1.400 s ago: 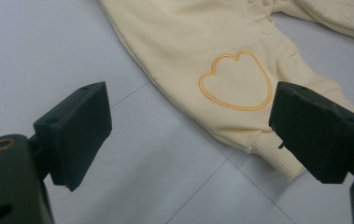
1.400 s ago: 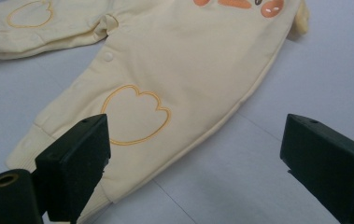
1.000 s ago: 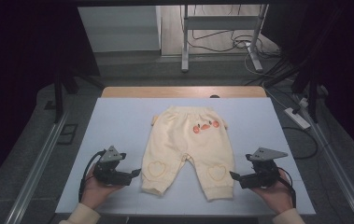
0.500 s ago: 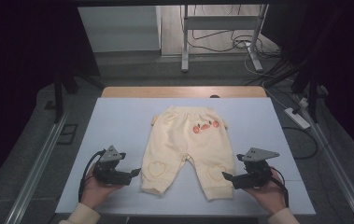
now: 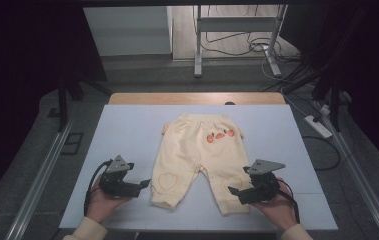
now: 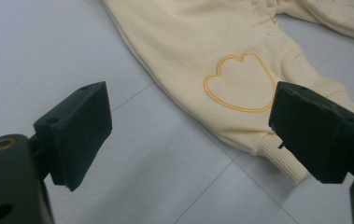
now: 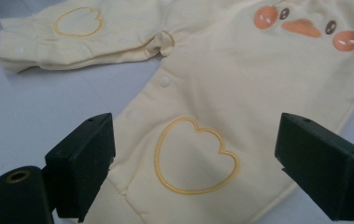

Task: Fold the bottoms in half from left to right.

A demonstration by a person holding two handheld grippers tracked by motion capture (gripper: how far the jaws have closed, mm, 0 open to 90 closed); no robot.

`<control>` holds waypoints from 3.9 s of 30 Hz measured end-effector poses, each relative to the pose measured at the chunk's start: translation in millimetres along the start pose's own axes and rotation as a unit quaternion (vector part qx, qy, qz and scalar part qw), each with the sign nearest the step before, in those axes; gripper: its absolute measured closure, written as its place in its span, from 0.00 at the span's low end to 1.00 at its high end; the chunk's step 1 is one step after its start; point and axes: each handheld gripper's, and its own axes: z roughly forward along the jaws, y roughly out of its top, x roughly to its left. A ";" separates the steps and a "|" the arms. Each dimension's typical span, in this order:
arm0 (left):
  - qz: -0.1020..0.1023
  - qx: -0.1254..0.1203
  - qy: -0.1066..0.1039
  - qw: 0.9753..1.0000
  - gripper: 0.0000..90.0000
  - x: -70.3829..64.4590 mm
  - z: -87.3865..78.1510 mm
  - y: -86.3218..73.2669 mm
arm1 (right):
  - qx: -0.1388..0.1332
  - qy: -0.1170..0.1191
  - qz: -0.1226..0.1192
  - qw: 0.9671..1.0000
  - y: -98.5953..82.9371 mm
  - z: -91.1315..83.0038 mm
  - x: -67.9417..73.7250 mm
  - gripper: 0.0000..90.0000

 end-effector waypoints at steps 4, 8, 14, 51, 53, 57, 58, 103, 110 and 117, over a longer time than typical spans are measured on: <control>0.001 0.001 -0.001 1.000 0.15 0.4 1.0 0.5 | 0.004 0.005 -0.005 1.000 2.4 4.4 3.8 0.14; -0.001 0.003 -0.001 1.000 0.15 1.0 3.1 0.9 | 0.001 0.012 -0.006 1.000 5.5 9.1 6.9 0.14; -0.001 0.002 -0.002 1.000 0.14 1.5 3.5 1.4 | -0.016 0.019 0.003 1.000 11.4 11.5 9.7 0.10; -0.003 0.005 0.001 1.000 0.14 2.2 6.8 1.2 | 0.000 0.043 -0.036 0.998 42.7 54.9 47.3 0.09; -0.002 0.007 0.002 1.000 0.14 2.2 7.6 1.3 | 0.000 0.046 -0.037 0.998 44.2 57.5 49.2 0.09; 0.000 0.007 0.003 1.000 0.13 1.4 7.0 1.3 | 0.004 0.055 -0.039 0.998 47.4 63.8 53.5 0.09; -0.001 0.006 0.003 1.000 0.13 1.6 6.8 1.3 | 0.007 0.060 -0.042 0.997 48.9 67.9 56.8 0.09; -0.011 0.005 0.006 1.000 0.13 7.6 9.2 0.3 | 0.040 0.153 -0.121 0.980 79.0 139.2 136.3 0.16; -0.012 0.005 0.007 1.000 0.13 8.3 8.9 0.0 | 0.041 0.152 -0.135 0.978 81.2 147.7 147.4 0.19; -0.014 0.001 0.012 1.000 0.13 8.5 7.3 -0.3 | 0.059 0.139 -0.143 0.978 76.5 157.0 152.2 0.23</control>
